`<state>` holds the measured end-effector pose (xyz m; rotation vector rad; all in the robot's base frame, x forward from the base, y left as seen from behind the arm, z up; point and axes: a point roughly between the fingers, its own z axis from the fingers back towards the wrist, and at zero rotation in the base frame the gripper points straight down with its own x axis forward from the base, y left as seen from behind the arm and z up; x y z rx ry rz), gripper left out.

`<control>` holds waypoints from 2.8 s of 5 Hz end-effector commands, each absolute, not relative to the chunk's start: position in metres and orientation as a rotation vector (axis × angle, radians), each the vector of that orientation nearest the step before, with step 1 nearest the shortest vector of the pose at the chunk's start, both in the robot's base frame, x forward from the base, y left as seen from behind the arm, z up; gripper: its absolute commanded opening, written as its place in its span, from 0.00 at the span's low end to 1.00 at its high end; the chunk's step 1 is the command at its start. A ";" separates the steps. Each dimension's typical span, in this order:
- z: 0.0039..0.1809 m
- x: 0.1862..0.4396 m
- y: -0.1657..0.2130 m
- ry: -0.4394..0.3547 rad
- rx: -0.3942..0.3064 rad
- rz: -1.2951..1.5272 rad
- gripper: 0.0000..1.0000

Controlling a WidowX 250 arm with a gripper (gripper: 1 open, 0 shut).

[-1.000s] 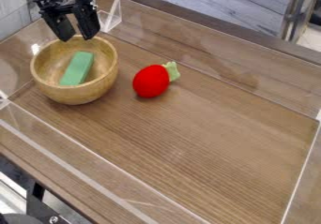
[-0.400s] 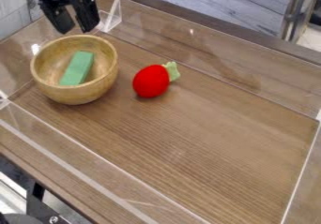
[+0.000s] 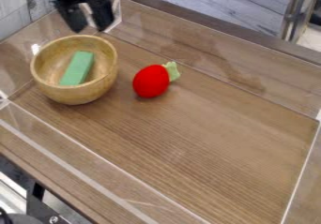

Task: Put the green block in the brown bowl

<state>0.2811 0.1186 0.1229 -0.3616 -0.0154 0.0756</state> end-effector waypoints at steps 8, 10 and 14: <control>0.110 0.290 0.131 0.045 -0.329 -0.222 1.00; 0.109 0.281 0.144 0.061 -0.340 -0.262 0.00; 0.111 0.265 0.143 0.074 -0.400 -0.268 0.00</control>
